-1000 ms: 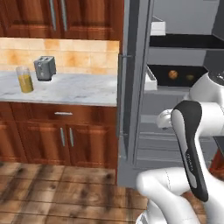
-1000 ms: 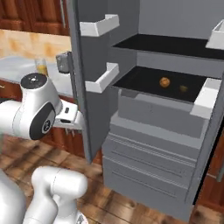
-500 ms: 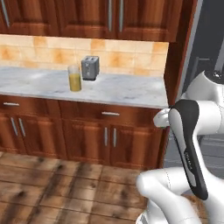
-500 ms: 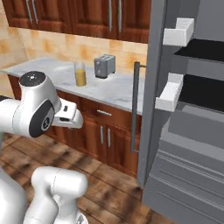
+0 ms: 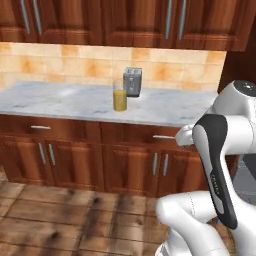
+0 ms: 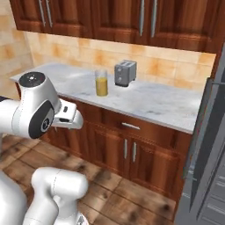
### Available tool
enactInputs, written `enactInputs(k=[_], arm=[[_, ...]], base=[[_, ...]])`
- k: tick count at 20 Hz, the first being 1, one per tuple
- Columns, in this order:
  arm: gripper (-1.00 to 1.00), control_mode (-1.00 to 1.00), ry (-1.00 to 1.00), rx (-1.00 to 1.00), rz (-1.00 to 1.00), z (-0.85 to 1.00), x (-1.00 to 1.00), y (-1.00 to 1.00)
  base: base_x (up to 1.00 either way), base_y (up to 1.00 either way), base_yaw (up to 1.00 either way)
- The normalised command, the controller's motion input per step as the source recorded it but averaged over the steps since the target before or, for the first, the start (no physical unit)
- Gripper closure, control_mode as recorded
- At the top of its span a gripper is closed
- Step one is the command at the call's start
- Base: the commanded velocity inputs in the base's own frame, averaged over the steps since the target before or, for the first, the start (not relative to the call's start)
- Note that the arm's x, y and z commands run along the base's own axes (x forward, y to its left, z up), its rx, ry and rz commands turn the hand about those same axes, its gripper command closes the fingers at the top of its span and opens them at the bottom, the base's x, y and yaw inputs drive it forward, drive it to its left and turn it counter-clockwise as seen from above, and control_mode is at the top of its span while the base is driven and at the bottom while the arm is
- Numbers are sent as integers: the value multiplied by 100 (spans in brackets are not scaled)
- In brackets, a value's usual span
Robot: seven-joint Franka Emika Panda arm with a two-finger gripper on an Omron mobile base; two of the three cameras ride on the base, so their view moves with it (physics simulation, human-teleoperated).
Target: Move the orange and kiwi from the top shelf to the second highest shelf to make space. Then, place the pitcher from the counter on the cleared top shelf.
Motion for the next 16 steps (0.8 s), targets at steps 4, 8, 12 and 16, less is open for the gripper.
enactInputs(k=[4, 8, 12, 16], arm=[[-100, 100, 0, 0, 0, 0, 0, 0], [-100, 100, 0, 0, 0, 0, 0, 0], [-100, 100, 0, 0, 0, 0, 0, 0], [-100, 100, 0, 0, 0, 0, 0, 0]], base=[[84, 72, -15], [87, 59, -17], [81, 46, -17], [74, 29, -16]])
